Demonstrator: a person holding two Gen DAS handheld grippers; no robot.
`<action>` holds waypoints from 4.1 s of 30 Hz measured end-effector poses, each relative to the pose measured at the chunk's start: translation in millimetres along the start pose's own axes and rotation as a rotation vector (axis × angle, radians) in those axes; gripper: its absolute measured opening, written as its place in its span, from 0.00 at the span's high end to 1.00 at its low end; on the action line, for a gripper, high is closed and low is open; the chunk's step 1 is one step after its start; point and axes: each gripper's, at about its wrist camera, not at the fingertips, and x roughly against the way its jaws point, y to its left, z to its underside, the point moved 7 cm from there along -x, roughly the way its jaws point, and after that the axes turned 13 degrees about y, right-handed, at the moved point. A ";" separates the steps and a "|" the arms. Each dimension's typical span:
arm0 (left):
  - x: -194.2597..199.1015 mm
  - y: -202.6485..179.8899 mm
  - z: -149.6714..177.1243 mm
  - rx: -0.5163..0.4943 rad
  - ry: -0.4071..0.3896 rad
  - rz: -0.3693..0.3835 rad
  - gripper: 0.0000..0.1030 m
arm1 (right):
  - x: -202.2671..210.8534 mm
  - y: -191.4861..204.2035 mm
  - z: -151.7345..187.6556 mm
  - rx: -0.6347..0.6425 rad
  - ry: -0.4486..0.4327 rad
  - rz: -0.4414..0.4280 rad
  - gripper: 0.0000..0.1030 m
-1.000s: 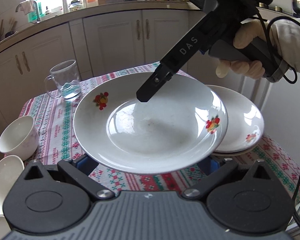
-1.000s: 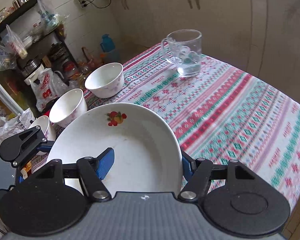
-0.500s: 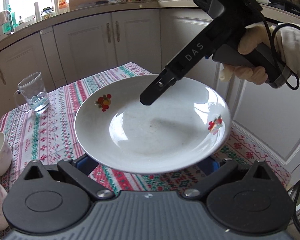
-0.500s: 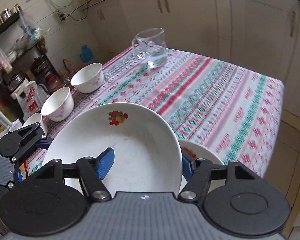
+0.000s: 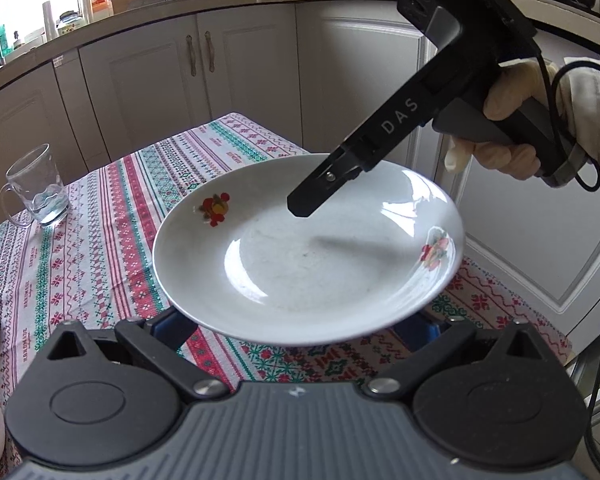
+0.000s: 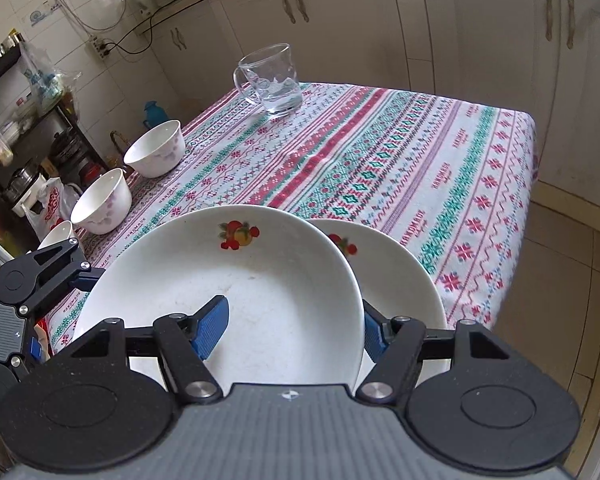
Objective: Organize plates and bowls
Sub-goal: 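Lift the flat plate with the right gripper and carry it toward the plate stack, then lower the flowered flat plate onto the plate stack and open the right gripper, then withdraw the right gripper from the plate stack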
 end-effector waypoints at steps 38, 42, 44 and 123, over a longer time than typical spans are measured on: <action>-11.8 2.7 -4.7 -0.043 0.014 0.034 0.01 | 13.6 -14.8 34.2 -0.069 0.000 0.053 0.25; -11.4 3.1 -5.2 -0.044 0.011 0.041 0.01 | 17.5 -10.0 37.4 -0.066 -0.006 0.064 0.22; -11.3 3.4 -5.3 -0.044 0.009 0.045 0.01 | 19.7 -8.9 39.0 -0.067 -0.008 0.065 0.21; 104.4 79.2 66.6 0.109 -0.121 0.089 0.01 | 40.2 162.3 53.5 0.139 -0.277 0.339 0.00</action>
